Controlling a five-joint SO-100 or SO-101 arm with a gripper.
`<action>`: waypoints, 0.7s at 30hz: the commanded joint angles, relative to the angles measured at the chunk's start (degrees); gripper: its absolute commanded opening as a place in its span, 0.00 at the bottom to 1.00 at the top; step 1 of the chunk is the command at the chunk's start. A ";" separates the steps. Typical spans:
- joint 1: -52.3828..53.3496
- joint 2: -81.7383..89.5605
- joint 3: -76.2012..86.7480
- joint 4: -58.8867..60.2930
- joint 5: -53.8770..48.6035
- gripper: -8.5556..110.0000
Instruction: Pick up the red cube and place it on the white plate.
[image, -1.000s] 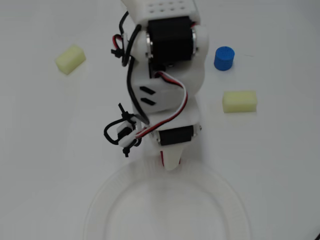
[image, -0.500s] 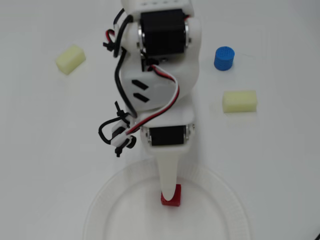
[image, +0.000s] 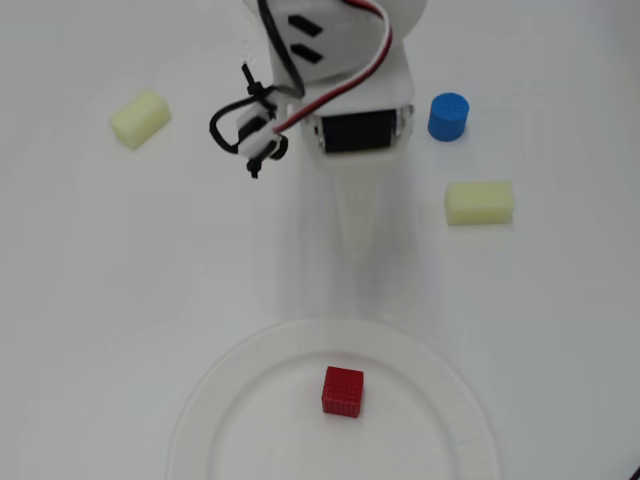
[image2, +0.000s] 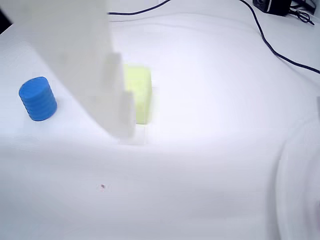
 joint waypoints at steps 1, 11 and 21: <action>0.62 14.33 10.63 0.44 0.70 0.31; 4.04 51.50 50.45 -11.16 -2.99 0.30; 5.36 84.90 92.20 -38.14 -4.57 0.24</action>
